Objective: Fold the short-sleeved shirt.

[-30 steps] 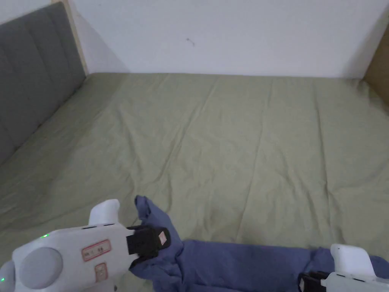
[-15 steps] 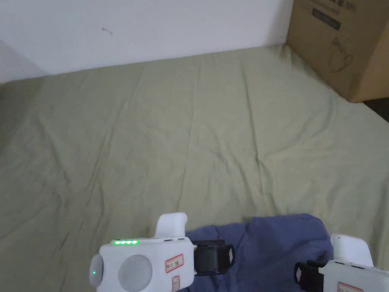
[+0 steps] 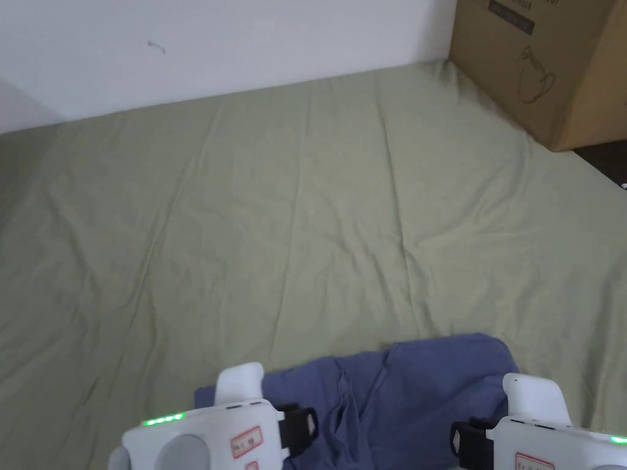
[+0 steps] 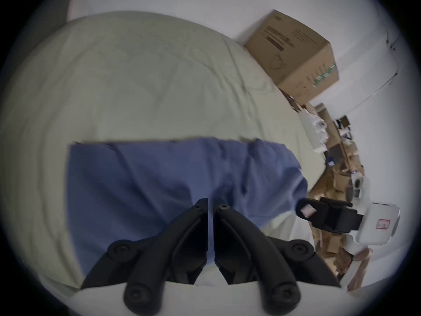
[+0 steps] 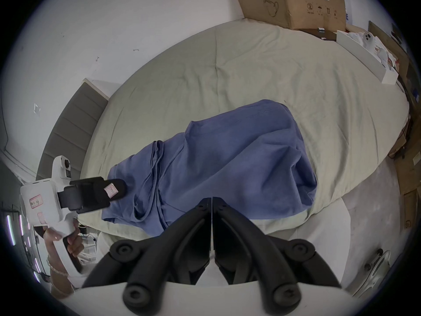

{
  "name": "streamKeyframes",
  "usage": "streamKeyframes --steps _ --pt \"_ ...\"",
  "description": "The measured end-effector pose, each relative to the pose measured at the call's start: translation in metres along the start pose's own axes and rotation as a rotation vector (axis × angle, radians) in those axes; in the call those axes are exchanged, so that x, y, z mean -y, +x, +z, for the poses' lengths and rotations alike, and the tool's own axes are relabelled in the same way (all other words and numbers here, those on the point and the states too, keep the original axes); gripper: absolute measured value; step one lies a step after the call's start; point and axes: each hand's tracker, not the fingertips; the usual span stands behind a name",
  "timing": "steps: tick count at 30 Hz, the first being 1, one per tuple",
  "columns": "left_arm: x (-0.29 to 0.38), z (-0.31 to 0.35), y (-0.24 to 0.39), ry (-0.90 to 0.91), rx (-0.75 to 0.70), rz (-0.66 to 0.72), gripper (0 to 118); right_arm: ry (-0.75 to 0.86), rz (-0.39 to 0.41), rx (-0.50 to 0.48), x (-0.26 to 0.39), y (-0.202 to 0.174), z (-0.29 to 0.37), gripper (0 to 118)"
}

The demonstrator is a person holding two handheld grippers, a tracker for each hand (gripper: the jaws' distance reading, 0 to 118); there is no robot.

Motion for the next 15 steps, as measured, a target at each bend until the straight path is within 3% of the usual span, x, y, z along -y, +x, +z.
streamKeyframes --steps 4,6,7,10,13,15 --pt "0.012 -0.038 0.017 -0.151 -0.036 -0.047 5 -0.014 -0.019 0.001 0.001 0.001 0.001 1" --pt "0.017 -0.038 0.022 -0.097 -0.041 -0.005 5 -0.013 -0.092 -0.055 0.001 0.003 0.008 1" --pt "0.016 -0.035 0.023 -0.059 0.022 0.045 5 -0.009 -0.102 -0.074 0.001 0.003 0.012 1" --pt "0.011 -0.022 0.024 -0.051 0.188 0.098 5 -0.003 -0.088 -0.061 -0.002 -0.002 0.019 1" --pt "0.007 0.001 0.024 0.009 0.114 -0.003 5 0.008 -0.033 -0.029 -0.006 -0.012 0.021 1" --pt "0.006 0.020 0.010 0.049 0.093 -0.006 5 0.009 -0.039 -0.046 -0.006 -0.015 0.024 1"
